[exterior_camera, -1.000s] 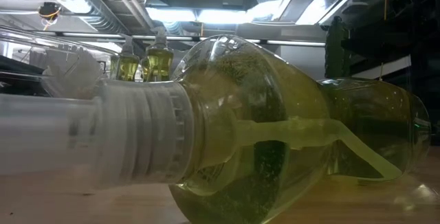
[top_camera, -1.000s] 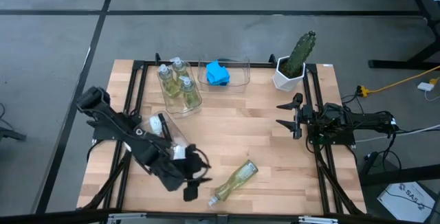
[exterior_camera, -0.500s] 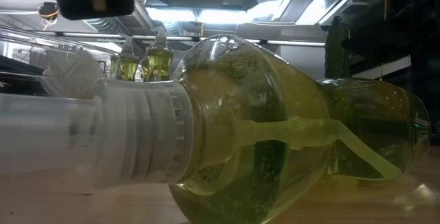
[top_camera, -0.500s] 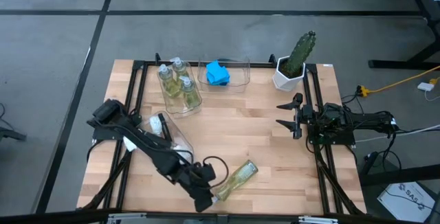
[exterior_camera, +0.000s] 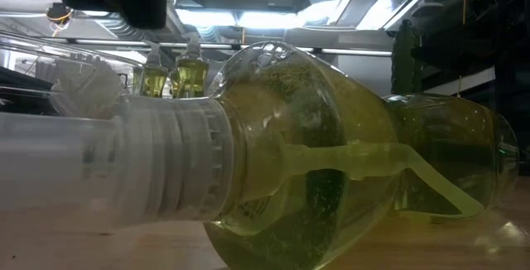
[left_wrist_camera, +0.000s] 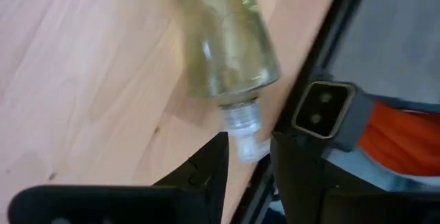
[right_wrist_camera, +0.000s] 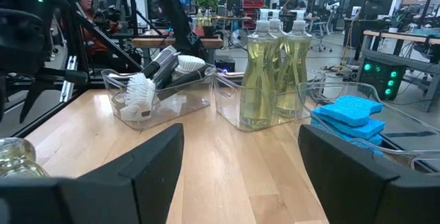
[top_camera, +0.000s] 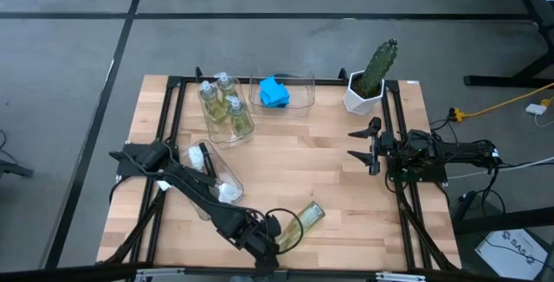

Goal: Pick & Place Kitchen Sink Supplies
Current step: Put the yellow dishwashing liquid bottle into the top left transparent bin

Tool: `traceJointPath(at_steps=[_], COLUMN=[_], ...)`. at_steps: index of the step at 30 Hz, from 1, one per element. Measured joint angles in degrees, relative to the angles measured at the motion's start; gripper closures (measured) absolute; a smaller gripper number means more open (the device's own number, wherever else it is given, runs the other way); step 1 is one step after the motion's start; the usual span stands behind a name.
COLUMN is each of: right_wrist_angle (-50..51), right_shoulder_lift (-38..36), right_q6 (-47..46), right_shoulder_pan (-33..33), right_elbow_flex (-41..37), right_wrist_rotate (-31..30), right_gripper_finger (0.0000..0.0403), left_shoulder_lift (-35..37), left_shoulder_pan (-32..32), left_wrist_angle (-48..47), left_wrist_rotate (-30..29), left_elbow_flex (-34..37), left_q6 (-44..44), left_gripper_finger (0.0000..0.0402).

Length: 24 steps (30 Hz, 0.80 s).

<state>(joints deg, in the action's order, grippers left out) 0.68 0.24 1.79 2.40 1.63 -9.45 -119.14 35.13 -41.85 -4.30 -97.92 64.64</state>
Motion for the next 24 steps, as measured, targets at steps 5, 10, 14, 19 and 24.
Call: traceJointPath(at_steps=[5,10,14,19,24], right_wrist_angle=[0.0,0.0,0.0,0.0,0.0], right_shoulder_lift=[0.0,0.0,0.0,0.0,0.0], right_q6=[0.0,0.0,0.0,0.0,0.0], right_shoulder_pan=[0.0,0.0,0.0,0.0,0.0], right_elbow_flex=[0.0,0.0,0.0,0.0,0.0], right_wrist_rotate=[0.0,0.0,0.0,0.0,0.0], right_gripper_finger=[0.0118,0.0118,0.0118,0.0118,0.0118], left_shoulder_lift=[-0.2,-0.2,-0.9,-3.5,-4.2], left_shoulder_pan=[0.0,-0.2,-0.4,-0.8,-0.8], left_wrist_angle=[-2.6,-3.6,-2.9,0.1,0.1], left_wrist_rotate=[-1.0,-1.0,-0.6,0.8,0.0], left_elbow_flex=[-0.5,-0.5,-0.4,-0.2,-0.2], left_q6=[0.7,0.0,-0.3,-0.4,0.0], left_gripper_finger=[0.0295,0.0267,0.0229,0.0178,0.0150])
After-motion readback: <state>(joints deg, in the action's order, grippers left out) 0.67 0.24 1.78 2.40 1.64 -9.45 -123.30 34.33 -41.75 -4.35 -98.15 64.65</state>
